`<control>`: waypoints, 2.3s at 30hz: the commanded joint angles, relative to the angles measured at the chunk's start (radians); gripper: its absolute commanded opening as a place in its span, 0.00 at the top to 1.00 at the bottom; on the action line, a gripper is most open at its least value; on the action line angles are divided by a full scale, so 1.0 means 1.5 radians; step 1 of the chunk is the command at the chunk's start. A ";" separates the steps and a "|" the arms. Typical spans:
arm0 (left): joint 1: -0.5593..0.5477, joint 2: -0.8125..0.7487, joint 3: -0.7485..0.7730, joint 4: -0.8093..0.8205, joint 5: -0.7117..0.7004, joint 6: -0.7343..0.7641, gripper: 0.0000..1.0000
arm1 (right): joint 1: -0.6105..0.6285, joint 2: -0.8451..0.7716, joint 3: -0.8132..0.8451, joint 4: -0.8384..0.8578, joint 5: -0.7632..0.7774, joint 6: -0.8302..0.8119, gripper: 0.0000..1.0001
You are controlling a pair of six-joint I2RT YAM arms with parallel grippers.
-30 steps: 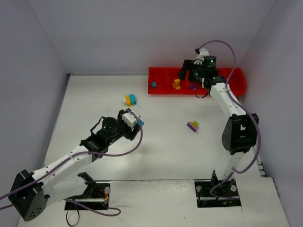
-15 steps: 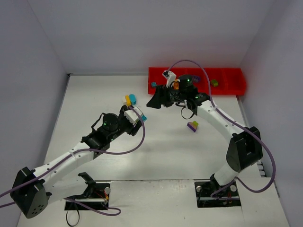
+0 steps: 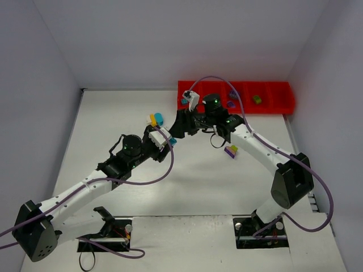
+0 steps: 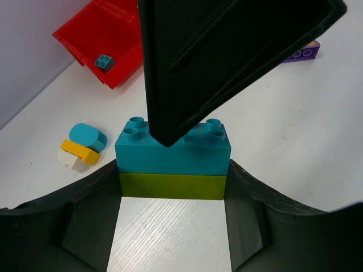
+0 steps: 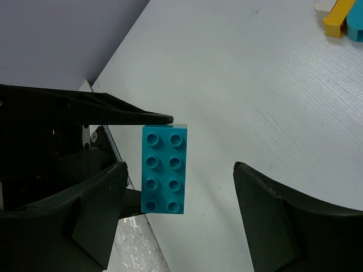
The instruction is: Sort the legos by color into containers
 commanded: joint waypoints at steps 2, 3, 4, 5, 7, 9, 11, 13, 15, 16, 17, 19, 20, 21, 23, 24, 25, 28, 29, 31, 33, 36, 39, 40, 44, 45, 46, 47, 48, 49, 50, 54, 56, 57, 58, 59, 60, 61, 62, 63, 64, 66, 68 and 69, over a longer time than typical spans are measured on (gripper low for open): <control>-0.002 -0.003 0.043 0.045 0.009 0.007 1.00 | 0.011 -0.031 0.001 0.037 -0.014 0.007 0.29; -0.002 -0.003 0.042 0.045 0.009 0.008 1.00 | 0.016 -0.030 0.000 0.037 -0.014 0.008 0.30; -0.002 -0.003 0.042 0.045 0.008 0.008 1.00 | 0.018 -0.030 0.000 0.036 -0.014 0.009 0.30; -0.002 -0.004 0.041 0.045 0.007 0.008 1.00 | 0.019 -0.031 -0.003 0.037 -0.014 0.009 0.31; -0.002 -0.002 0.042 0.044 0.006 0.009 1.00 | 0.023 -0.027 -0.005 0.037 -0.014 0.008 0.34; -0.002 -0.002 0.042 0.045 0.007 0.010 1.00 | 0.026 -0.025 -0.007 0.037 -0.014 0.008 0.35; -0.002 0.001 0.042 0.044 0.008 0.011 1.00 | 0.030 -0.022 -0.006 0.037 -0.014 0.007 0.38; -0.002 0.003 0.045 0.044 0.008 0.012 1.00 | 0.032 -0.018 -0.005 0.037 -0.014 0.007 0.39; -0.002 0.005 0.047 0.044 0.008 0.013 1.00 | 0.034 -0.014 -0.004 0.037 -0.013 0.006 0.44; -0.002 0.005 0.046 0.044 0.009 0.013 1.00 | 0.034 -0.013 -0.003 0.037 -0.012 0.005 0.47; -0.002 0.006 0.047 0.044 0.009 0.013 1.00 | 0.034 -0.013 -0.002 0.037 -0.011 0.005 0.50; -0.002 0.007 0.046 0.044 0.011 0.013 1.00 | 0.037 -0.009 0.002 0.036 -0.013 0.004 0.52; -0.002 0.008 0.046 0.046 0.011 0.013 1.00 | 0.037 -0.007 0.004 0.035 -0.014 0.003 0.52; -0.003 0.007 0.045 0.048 0.010 0.012 1.00 | 0.038 -0.003 0.006 0.033 -0.014 0.005 0.52; -0.002 0.007 0.045 0.052 0.008 0.013 1.00 | 0.040 0.001 0.008 0.031 -0.014 0.004 0.52; -0.002 0.007 0.045 0.052 0.008 0.014 1.00 | 0.042 0.002 0.009 0.030 -0.014 0.004 0.52; -0.002 0.008 0.045 0.053 0.008 0.016 1.00 | 0.043 0.004 0.011 0.029 -0.012 0.004 0.52; -0.003 0.009 0.046 0.053 0.009 0.018 1.00 | 0.046 0.009 0.014 0.026 -0.008 0.001 0.51; -0.002 0.010 0.045 0.053 0.010 0.018 1.00 | 0.046 0.010 0.016 0.024 -0.006 0.000 0.51; -0.002 0.010 0.046 0.053 0.011 0.018 1.00 | 0.048 0.011 0.017 0.022 -0.001 -0.002 0.54; -0.002 0.009 0.044 0.053 0.011 0.017 1.00 | 0.049 0.012 0.019 0.019 0.002 -0.006 0.65; -0.002 0.013 0.040 0.050 0.012 0.016 1.00 | 0.049 0.006 0.022 0.013 0.023 -0.014 0.83; -0.002 0.020 0.032 0.045 0.010 0.005 1.00 | 0.047 -0.005 0.033 0.005 0.047 -0.033 0.91; -0.002 0.022 0.030 0.043 0.007 0.001 1.00 | 0.045 -0.009 0.037 -0.003 0.051 -0.043 0.91; -0.002 0.035 0.018 0.024 -0.003 -0.023 1.00 | 0.031 -0.019 0.055 -0.019 0.061 -0.057 0.92; -0.001 0.038 0.013 0.015 -0.008 -0.030 1.00 | 0.027 -0.020 0.058 -0.019 0.062 -0.060 0.92; 0.000 0.043 0.011 0.011 -0.009 -0.035 1.00 | 0.024 -0.026 0.060 -0.023 0.063 -0.064 0.92; 0.002 0.045 0.007 0.009 -0.011 -0.048 1.00 | 0.014 -0.028 0.060 -0.039 0.064 -0.069 0.92; 0.003 0.046 -0.001 0.009 -0.012 -0.053 1.00 | 0.008 -0.031 0.061 -0.041 0.065 -0.070 0.92; 0.004 0.046 -0.006 0.010 -0.013 -0.059 1.00 | 0.002 -0.035 0.061 -0.046 0.064 -0.073 0.92; 0.006 0.046 -0.012 0.011 -0.013 -0.067 1.00 | -0.012 -0.035 0.062 -0.048 0.062 -0.078 0.92; 0.009 0.055 -0.012 -0.005 -0.015 -0.074 1.00 | -0.044 -0.041 0.067 -0.057 0.059 -0.084 0.92; 0.010 0.066 -0.008 -0.016 -0.010 -0.075 1.00 | -0.056 -0.041 0.072 -0.060 0.054 -0.085 0.92; 0.010 0.070 -0.007 -0.017 -0.009 -0.076 1.00 | -0.063 -0.041 0.075 -0.061 0.052 -0.087 0.92; 0.010 0.076 -0.007 -0.018 -0.007 -0.078 1.00 | -0.066 -0.040 0.081 -0.062 0.051 -0.089 0.92; 0.010 0.080 -0.006 -0.018 -0.005 -0.079 1.00 | -0.070 -0.039 0.084 -0.063 0.052 -0.090 0.92; 0.010 0.087 -0.005 -0.020 -0.004 -0.079 1.00 | -0.076 -0.039 0.087 -0.064 0.052 -0.091 0.92; 0.010 0.092 0.000 -0.024 -0.005 -0.080 1.00 | -0.079 -0.038 0.091 -0.065 0.052 -0.090 0.92; 0.010 0.097 0.003 -0.031 -0.002 -0.080 1.00 | -0.081 -0.039 0.094 -0.065 0.051 -0.090 0.92; 0.010 0.101 0.005 -0.035 0.000 -0.080 1.00 | -0.082 -0.037 0.096 -0.065 0.052 -0.090 0.92; 0.010 0.107 0.006 -0.037 -0.001 -0.081 1.00 | -0.084 -0.038 0.098 -0.066 0.054 -0.092 0.92; 0.010 0.106 0.006 -0.036 -0.005 -0.081 1.00 | -0.084 -0.038 0.103 -0.068 0.061 -0.097 0.92; 0.011 0.098 0.005 -0.032 -0.009 -0.082 1.00 | -0.087 -0.037 0.104 -0.070 0.080 -0.109 0.92; 0.011 0.089 0.005 -0.031 -0.015 -0.083 1.00 | -0.089 -0.031 0.106 -0.069 0.090 -0.115 0.92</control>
